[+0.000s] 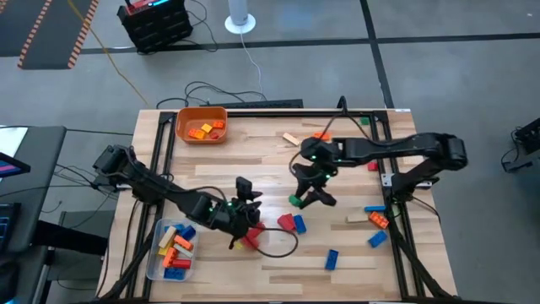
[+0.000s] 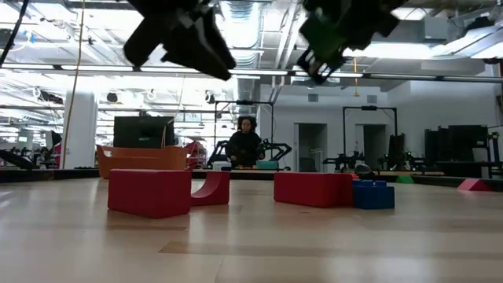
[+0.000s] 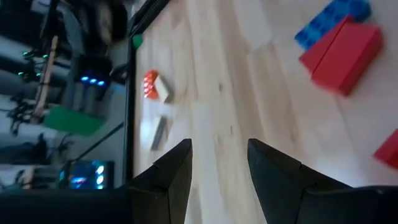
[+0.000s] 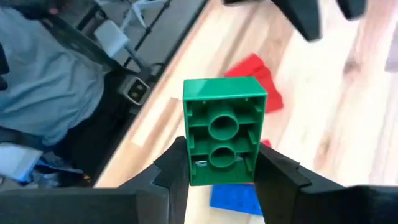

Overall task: Sort blocks by size
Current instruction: Put the small green game piece into the orange bin

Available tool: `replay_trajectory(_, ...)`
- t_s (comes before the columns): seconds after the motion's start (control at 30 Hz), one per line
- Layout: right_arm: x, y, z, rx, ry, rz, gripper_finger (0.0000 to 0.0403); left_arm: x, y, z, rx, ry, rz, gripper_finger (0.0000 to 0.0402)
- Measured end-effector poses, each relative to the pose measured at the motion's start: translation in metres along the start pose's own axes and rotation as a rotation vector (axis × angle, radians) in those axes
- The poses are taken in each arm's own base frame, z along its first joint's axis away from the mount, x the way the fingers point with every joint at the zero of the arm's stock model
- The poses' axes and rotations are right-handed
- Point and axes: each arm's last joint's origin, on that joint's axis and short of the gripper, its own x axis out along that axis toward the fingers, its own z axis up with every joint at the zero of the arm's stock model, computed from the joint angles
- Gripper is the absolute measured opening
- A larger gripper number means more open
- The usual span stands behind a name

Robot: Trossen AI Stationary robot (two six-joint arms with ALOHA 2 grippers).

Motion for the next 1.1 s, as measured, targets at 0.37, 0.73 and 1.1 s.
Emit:
replay_trajectory(0.37,0.030,-0.030,-0.007,-0.032,0.005,0.001,0.0169,0.016,0.021,0.017,0.027,-0.238,-0.102,0.0151)
replay_trajectory(0.73,0.034,-0.032,-0.001,-0.032,-0.054,-0.002,0.0169,0.029,0.034,0.013,0.055,-0.287,-0.154,0.0151)
replay_trajectory(1.1,0.045,-0.025,0.006,-0.003,-0.071,0.006,0.0170,0.032,0.036,0.012,0.101,-0.326,-0.214,0.0151)
